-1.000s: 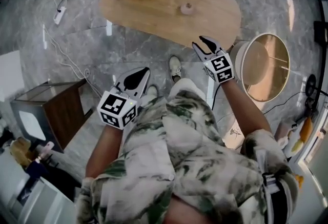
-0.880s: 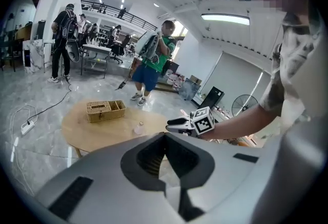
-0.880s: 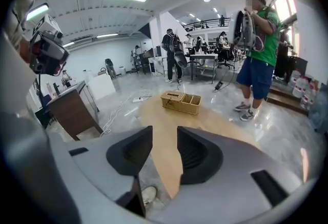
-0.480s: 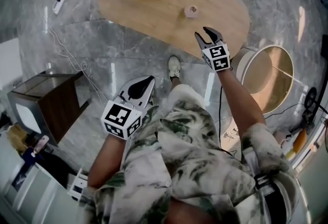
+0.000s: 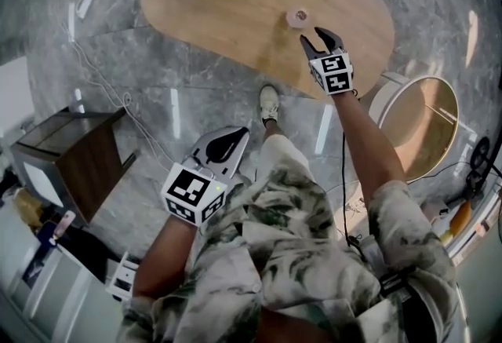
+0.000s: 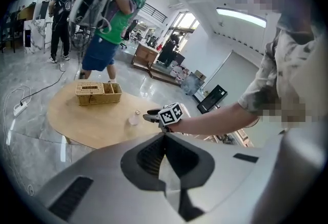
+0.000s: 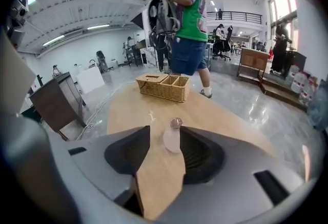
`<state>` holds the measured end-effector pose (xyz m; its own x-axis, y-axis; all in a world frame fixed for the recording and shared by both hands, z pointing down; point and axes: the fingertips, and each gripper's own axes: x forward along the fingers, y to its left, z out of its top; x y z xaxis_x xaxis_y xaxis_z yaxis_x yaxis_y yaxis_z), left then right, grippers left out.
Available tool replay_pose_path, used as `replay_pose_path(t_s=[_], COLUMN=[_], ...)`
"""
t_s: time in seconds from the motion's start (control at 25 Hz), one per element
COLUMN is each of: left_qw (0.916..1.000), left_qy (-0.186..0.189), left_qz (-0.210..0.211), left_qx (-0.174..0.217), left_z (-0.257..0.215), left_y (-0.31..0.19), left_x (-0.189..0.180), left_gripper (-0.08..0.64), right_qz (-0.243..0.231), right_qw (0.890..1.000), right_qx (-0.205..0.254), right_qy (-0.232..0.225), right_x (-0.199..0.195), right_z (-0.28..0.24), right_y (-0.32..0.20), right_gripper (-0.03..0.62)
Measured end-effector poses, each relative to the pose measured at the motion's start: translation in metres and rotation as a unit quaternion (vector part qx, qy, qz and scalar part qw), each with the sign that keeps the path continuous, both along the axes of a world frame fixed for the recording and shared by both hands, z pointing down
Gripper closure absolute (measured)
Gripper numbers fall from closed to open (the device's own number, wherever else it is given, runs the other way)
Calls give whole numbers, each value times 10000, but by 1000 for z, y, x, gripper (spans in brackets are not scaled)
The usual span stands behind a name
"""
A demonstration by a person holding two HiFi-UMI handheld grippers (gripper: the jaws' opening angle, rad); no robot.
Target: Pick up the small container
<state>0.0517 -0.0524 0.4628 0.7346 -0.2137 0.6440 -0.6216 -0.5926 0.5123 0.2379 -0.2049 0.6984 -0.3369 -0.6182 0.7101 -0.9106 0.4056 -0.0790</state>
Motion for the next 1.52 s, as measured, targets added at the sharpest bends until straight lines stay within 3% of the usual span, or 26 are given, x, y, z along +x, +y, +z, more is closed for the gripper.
replay_pose_path(t_s=[0.44, 0.76, 1.24, 1.52], left_qw=[9996, 9993, 9990, 9995], left_qy=[38, -6, -99, -85], left_qz=[232, 285, 379, 217], left_qx=[-177, -242, -203, -220], left_z=[39, 59, 69, 70], left_y=[-21, -26, -25, -27], left_x=[16, 17, 15, 11], left_gripper=[538, 538, 538, 538], right_qz=[151, 334, 524, 543], right_qw=[9998, 9994, 9980, 9976], right_qx=[-138, 33, 321, 316], right_qy=[42, 14, 139, 302], right_x=[0, 0, -4, -5], right_z=[63, 83, 90, 89], right_y=[-35, -58, -70, -72], right_gripper=[357, 353, 387, 427])
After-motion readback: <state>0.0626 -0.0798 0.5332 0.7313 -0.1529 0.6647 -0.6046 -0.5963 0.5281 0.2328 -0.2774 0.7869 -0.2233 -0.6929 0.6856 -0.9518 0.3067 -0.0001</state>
